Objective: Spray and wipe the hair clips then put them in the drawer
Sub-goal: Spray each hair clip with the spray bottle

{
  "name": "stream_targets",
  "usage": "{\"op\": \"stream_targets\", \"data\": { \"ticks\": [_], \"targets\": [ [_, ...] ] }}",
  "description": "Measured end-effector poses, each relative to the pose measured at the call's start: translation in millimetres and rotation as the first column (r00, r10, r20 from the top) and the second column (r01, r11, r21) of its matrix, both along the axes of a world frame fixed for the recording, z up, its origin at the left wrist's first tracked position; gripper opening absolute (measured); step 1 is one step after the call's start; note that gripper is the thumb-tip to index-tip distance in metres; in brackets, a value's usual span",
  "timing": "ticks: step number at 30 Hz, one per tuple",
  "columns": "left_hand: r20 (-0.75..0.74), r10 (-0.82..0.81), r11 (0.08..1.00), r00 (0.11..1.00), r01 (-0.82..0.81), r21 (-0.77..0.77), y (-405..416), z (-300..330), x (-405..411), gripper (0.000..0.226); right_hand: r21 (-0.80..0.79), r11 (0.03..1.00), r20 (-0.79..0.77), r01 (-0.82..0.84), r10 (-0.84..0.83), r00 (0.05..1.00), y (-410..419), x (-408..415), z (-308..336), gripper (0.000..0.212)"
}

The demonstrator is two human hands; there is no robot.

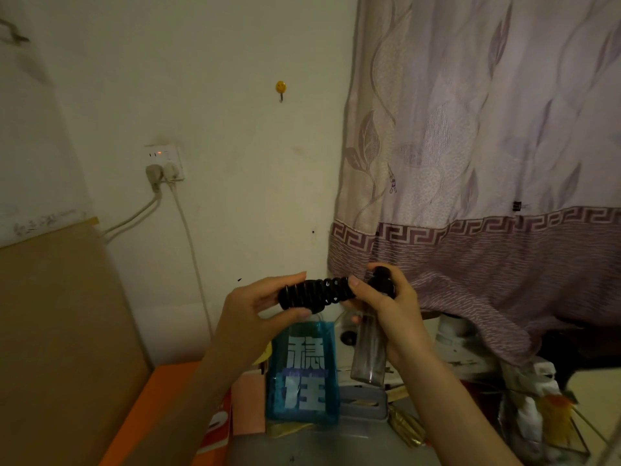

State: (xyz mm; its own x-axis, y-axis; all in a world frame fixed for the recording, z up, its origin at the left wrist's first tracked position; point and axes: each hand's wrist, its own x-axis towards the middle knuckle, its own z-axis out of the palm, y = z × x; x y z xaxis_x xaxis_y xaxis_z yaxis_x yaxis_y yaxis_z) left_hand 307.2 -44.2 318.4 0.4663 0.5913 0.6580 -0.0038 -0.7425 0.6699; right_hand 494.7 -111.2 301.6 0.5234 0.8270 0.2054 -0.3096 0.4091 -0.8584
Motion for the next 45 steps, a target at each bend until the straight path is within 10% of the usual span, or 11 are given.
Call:
{"op": "stream_targets", "data": {
  "ticks": [12, 27, 45],
  "targets": [
    [0.089, -0.041, 0.999, 0.995, 0.04, 0.006, -2.9, 5.6, -8.0, 0.041, -0.035, 0.998, -0.006, -0.052, 0.052, 0.999, -5.7, -5.6, 3.8, 0.038],
    [0.278, 0.045, 0.971, 0.96, 0.024, -0.238, 1.9, 10.5, -17.1, 0.03, 0.192, 0.978, 0.354, 0.087, -0.152, 0.923, -29.0, -2.1, -2.3, 0.048],
    [0.315, 0.068, 0.909, 0.946, 0.072, -0.412, -11.0, 7.7, -8.2, 0.039, 0.418, 0.893, 0.713, 0.164, -0.435, 0.551, -41.4, -20.2, 12.0, 0.02]
  ]
}}
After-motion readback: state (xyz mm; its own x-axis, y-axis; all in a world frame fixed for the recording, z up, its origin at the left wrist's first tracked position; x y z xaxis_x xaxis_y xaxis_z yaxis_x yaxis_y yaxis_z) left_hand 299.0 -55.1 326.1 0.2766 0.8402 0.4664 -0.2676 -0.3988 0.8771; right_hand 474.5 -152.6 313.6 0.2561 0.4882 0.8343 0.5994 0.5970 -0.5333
